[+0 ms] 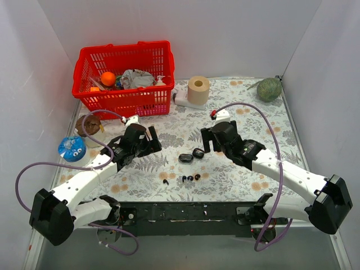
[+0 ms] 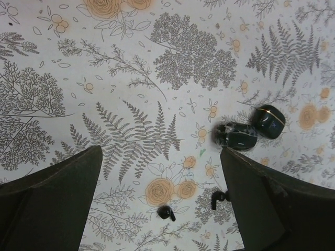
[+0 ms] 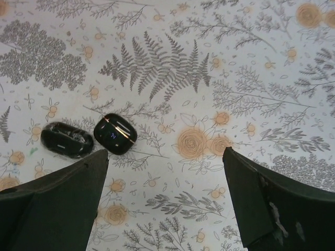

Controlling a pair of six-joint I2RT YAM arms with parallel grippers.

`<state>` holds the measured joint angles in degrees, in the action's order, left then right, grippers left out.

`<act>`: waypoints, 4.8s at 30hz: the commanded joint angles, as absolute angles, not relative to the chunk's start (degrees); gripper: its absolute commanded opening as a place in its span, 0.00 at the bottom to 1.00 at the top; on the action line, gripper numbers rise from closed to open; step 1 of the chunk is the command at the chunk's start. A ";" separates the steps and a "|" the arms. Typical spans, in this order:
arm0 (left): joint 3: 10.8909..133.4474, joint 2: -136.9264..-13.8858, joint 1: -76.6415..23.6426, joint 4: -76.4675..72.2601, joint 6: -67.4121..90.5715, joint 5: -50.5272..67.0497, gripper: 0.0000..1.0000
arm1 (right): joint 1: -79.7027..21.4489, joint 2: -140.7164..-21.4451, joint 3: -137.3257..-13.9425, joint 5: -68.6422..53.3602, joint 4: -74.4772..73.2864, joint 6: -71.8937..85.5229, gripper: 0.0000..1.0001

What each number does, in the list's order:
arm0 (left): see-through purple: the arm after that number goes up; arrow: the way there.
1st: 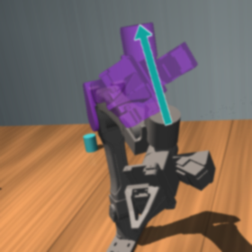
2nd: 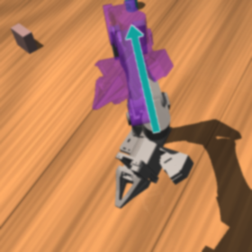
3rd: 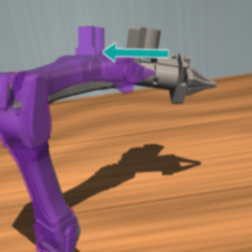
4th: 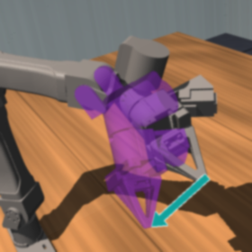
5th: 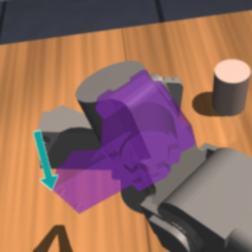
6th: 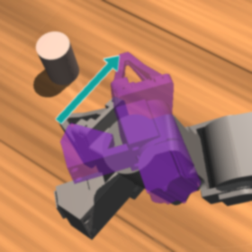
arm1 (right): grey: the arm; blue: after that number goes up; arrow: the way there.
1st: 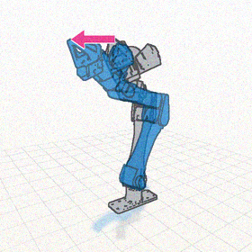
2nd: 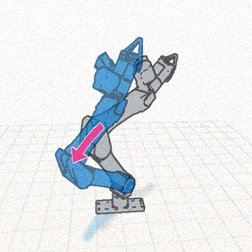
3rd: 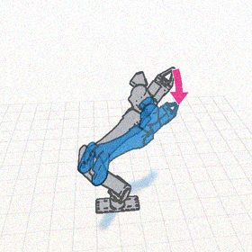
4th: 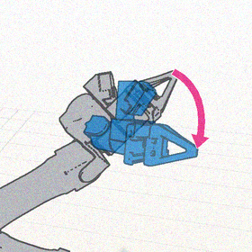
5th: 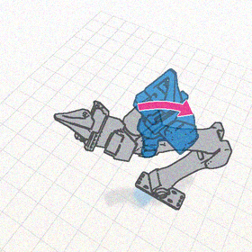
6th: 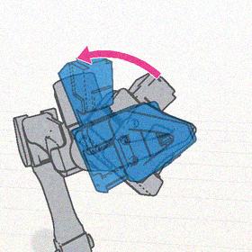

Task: Insert the wireless bluetooth earbuds into the charging case
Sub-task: Pick up the charging case at the center of the board.

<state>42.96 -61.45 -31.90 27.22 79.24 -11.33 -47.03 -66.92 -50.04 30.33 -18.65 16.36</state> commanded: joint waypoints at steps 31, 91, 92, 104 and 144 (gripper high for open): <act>53.42 -84.89 -53.52 22.40 87.62 -22.93 0.98 | -47.02 -46.32 -31.82 18.20 -11.87 18.99 0.95; 64.42 -106.70 -56.43 24.61 76.38 -24.96 0.94 | -47.02 -40.61 -30.76 18.19 -17.67 21.09 0.95; 64.34 -106.87 -56.43 24.52 76.29 -24.87 0.93 | -47.02 -40.52 -30.76 18.28 -17.75 21.09 0.95; 62.76 -106.09 -56.51 24.08 77.52 -23.99 0.70 | -47.02 -40.52 -30.41 18.19 -17.67 21.09 0.95; 20.48 -48.69 -57.30 -31.47 28.14 1.41 0.00 | -47.20 -59.41 -64.42 -12.13 -26.54 19.95 0.98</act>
